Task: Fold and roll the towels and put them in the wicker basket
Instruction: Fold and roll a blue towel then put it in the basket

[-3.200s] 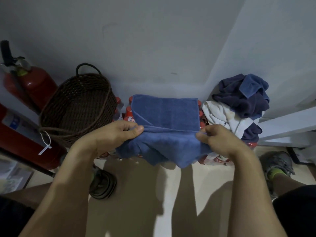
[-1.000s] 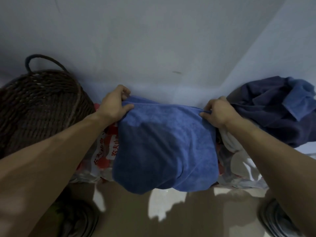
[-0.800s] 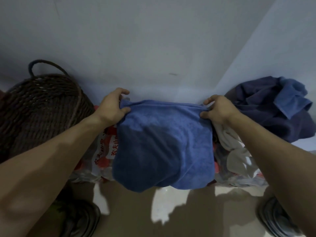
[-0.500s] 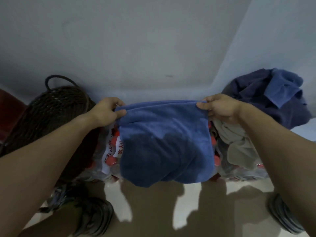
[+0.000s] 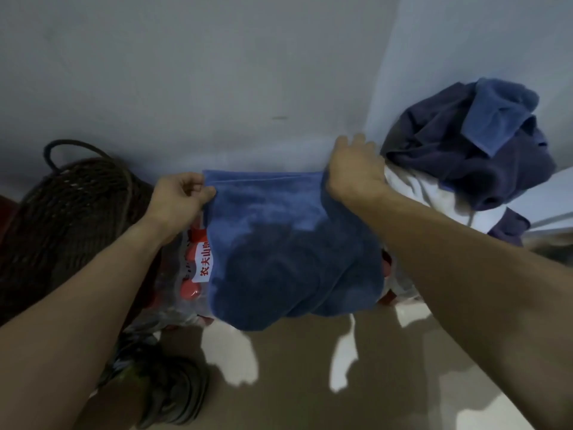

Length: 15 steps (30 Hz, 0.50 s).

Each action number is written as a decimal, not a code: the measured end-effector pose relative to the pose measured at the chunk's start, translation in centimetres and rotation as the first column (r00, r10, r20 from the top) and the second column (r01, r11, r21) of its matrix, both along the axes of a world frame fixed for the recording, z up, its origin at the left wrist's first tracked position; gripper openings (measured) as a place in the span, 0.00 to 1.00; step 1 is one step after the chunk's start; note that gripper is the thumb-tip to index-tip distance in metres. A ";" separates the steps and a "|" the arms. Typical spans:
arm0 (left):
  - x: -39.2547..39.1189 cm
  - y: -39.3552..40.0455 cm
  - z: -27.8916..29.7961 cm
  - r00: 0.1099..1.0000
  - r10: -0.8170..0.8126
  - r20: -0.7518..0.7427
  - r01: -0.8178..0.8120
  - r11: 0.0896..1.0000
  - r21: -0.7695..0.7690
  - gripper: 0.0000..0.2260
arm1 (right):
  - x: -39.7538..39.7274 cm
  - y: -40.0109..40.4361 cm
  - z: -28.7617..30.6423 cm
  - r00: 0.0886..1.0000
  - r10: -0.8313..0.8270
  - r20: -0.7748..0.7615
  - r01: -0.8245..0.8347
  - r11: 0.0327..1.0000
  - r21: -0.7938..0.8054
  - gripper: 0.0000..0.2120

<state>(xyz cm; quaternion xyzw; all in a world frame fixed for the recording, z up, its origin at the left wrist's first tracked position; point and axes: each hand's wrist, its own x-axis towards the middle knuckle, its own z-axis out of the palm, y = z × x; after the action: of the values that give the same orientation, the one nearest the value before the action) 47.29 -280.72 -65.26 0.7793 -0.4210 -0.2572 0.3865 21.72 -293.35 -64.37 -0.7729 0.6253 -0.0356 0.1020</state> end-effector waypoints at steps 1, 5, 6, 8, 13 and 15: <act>0.0 -0.2 -0.1 0.999 -0.018 0.030 0.018 1.000 -0.004 0.02 | 1.5 0.2 0.4 0.993 0.114 0.014 -0.113 0.993 -0.042 0.17; -0.5 -0.5 -0.2 0.983 -0.053 0.176 0.061 0.997 -0.041 0.07 | 7.3 0.9 2.1 0.784 0.370 0.499 -0.495 0.857 0.142 0.22; -0.8 -0.6 -0.1 0.983 -0.053 0.176 0.064 0.996 -0.057 0.07 | 8.4 1.2 2.3 0.734 0.372 0.568 -0.552 0.814 0.180 0.25; -1.5 -0.9 -0.1 0.994 -0.050 0.097 0.060 0.993 -0.105 0.07 | 10.3 1.3 2.0 0.689 0.387 0.613 -0.613 0.762 0.208 0.27; -2.5 -1.4 -0.5 0.962 0.152 -0.225 -0.198 0.960 -0.198 0.13 | 12.7 0.1 0.8 0.594 0.219 0.774 -0.594 0.768 0.238 0.12; -2.8 -1.7 -0.5 0.938 0.201 -0.283 -0.258 0.950 -0.177 0.14 | 13.2 -0.4 0.7 0.579 0.200 0.790 -0.593 0.769 0.240 0.11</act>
<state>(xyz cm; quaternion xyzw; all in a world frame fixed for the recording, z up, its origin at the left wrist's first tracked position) 44.52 -282.46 -65.74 0.7369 -0.2968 -0.2645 0.5467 34.93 -293.71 -63.62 -0.7652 0.3225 -0.1573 0.5346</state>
